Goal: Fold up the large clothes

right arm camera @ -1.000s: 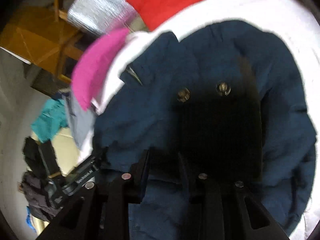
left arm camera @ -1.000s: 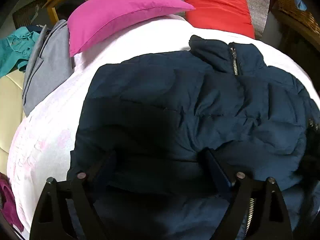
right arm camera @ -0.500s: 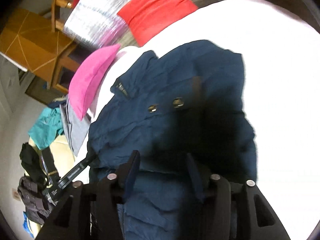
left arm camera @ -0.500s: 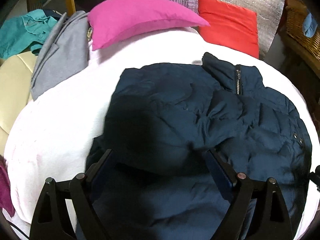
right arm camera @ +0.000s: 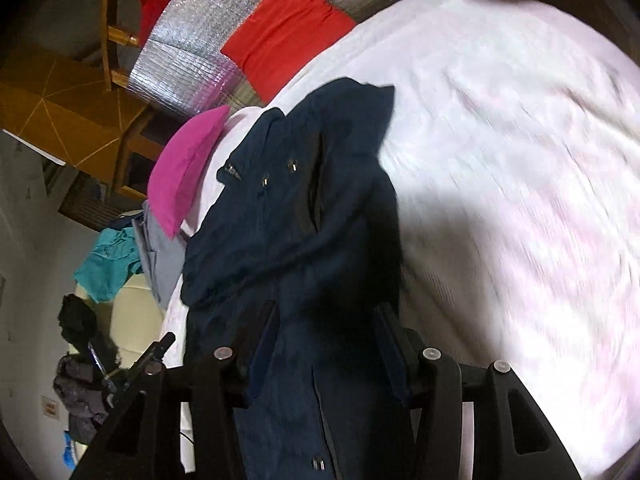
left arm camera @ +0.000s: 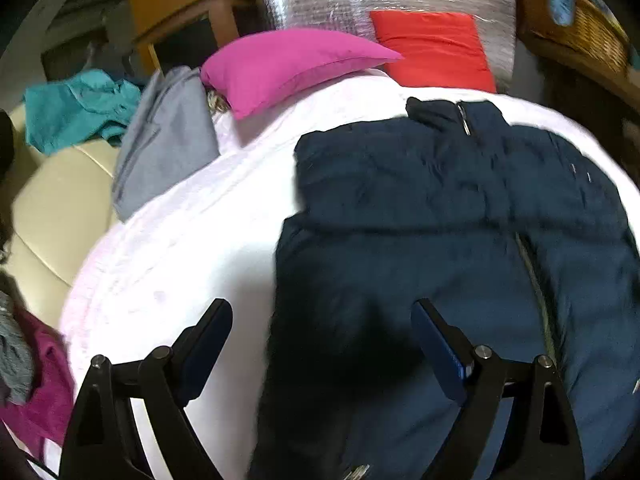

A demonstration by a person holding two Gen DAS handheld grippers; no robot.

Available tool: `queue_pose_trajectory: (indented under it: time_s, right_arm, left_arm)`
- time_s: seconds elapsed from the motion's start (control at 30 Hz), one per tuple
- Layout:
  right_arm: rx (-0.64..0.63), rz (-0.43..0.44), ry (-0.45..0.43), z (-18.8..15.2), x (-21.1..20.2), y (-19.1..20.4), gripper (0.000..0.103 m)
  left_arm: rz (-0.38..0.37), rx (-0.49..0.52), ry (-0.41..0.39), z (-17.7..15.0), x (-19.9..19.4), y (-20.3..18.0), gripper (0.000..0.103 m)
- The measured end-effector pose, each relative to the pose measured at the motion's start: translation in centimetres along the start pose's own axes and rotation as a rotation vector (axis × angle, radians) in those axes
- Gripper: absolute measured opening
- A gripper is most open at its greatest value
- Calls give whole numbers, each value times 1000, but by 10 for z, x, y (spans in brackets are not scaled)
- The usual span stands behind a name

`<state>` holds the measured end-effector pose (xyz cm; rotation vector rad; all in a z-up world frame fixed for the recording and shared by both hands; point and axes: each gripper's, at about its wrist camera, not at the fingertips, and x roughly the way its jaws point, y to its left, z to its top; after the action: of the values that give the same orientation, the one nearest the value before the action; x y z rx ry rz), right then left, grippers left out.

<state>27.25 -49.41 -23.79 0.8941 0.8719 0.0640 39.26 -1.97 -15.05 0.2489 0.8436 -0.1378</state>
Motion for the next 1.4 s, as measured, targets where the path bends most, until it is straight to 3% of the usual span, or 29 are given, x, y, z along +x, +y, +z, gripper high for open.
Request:
queue_pose_trajectory:
  time_s: [0.13,0.3,0.43,0.57,0.63,0.73,1.0,1.13,1.3,1.4]
  right_arm:
    - [6,-15,18,-25,-4,-8,53]
    - [31,2,29,-41,-8,-12,53]
    - [22,16,32,-47,-7,-8,53]
    - [13,4,37,-45,-3,-2,55]
    - [28,-12,16,-42,-6,-5,59]
    - [65,-38,-10,-38,-8,-15,62]
    - [78,-4,-2,-40,-8,-18,62]
    - [70,20,8,-46,-10,-14,62]
    - [43,44,35,-62,-15,-9,62]
    - [42,38,54,-74,-19,-14,62]
  left_arm:
    - [13,37,-10,-38,-24,13,91]
    - [-2,-27,-12,-67,-40,38,91]
    - [-47,-93,-4,-73,-37,47,91]
    - [-11,-125,56,-66,-21,49,91]
    - [-30,-157,70,-65,-16,53,91]
    - [-38,-167,49,-65,-18,55,91]
    - [-58,-180,51,-79,-32,67,91]
    - [-99,-229,111,-104,-48,80,91]
    - [-115,-268,234,-131,-57,96,91]
    - [-164,-308,321,-141,-50,103,91]
